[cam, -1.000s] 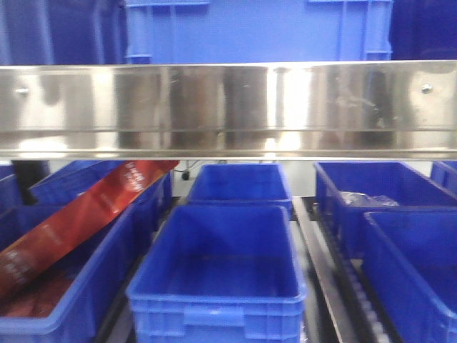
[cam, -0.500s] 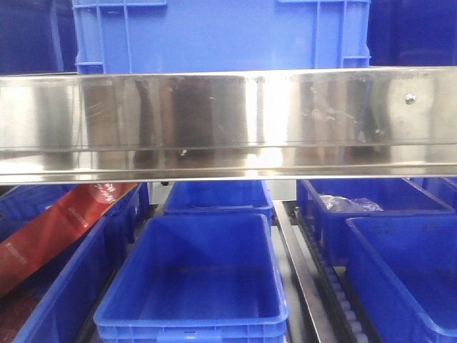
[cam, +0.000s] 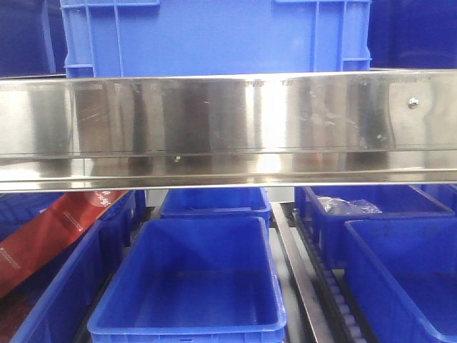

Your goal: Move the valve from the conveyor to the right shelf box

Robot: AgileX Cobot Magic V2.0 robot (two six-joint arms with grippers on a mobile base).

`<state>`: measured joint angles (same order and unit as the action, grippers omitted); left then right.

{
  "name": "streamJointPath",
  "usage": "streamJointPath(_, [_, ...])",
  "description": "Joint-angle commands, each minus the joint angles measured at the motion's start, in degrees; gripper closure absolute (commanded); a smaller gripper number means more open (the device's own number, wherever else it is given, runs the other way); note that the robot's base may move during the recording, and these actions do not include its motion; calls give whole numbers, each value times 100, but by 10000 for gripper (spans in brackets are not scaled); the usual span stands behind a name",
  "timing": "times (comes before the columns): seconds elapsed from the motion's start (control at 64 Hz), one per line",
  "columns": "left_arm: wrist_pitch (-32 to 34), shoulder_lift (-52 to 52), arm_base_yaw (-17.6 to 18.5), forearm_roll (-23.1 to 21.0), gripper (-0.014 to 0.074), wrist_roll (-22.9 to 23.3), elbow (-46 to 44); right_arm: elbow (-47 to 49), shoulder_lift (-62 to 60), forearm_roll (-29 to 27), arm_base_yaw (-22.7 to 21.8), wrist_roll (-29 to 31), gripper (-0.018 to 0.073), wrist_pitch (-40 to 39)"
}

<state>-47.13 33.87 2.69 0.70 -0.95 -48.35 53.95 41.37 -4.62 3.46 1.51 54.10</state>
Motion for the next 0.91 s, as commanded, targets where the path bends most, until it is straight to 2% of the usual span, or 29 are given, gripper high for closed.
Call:
streamJointPath(0.0, [313, -56, -16, -26, 707, -3, -32, 34, -60, 12, -32, 0, 721, -357])
streamJointPath(0.438, [364, -56, -16, -27, 707, -3, -32, 34, -60, 68, -32, 15, 721, -970])
streamJointPath(0.797, [395, -56, -16, -70, 707, -3, -32, 34, -60, -66, -32, 15, 721, -1003])
streamJointPath(0.891, [605, -56, -16, -70, 707, -3, -75, 48, -60, -110, -32, 15, 721, -1132])
